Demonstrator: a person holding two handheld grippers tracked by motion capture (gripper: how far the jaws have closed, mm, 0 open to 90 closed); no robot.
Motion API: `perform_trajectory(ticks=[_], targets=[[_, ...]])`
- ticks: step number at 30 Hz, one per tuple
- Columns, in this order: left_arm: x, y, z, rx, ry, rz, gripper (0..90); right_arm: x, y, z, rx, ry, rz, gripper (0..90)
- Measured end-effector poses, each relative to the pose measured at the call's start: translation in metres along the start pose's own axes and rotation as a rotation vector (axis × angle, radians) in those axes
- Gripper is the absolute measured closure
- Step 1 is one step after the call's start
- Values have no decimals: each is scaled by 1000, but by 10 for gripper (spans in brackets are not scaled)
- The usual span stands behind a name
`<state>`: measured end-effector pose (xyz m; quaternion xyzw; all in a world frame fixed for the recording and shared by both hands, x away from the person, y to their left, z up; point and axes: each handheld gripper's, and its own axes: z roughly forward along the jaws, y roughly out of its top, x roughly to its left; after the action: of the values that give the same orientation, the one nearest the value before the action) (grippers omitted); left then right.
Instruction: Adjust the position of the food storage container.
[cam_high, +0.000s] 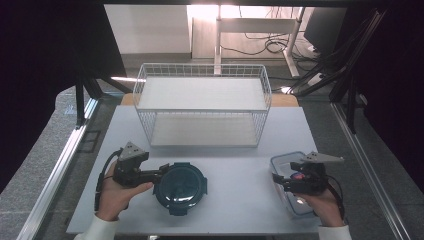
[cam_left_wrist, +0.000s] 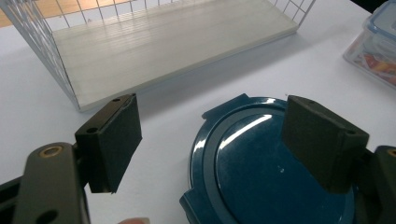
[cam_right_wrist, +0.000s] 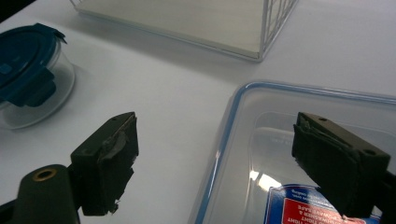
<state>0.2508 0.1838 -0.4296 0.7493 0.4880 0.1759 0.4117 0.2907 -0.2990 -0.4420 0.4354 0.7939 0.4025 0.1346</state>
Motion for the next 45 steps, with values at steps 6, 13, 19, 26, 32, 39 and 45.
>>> perform_trajectory(ticks=[6,13,19,26,32,39,45], targets=[[2,-2,4,15,4,-1,186,2,0,0,1,-14,-13,167],[4,-6,12,63,8,16,184,0,0,0,3,-24,-11,198],[2,-9,11,71,20,21,179,0,6,-1,1,-9,-33,249],[-12,-11,21,110,29,82,171,-3,4,-6,7,-25,-16,273],[-10,-12,15,99,32,72,170,-9,9,-10,3,-34,2,327],[-7,-13,12,90,32,60,166,-14,11,-12,16,-54,8,410],[3,-18,1,78,64,25,165,-24,14,-15,27,-84,15,491]])
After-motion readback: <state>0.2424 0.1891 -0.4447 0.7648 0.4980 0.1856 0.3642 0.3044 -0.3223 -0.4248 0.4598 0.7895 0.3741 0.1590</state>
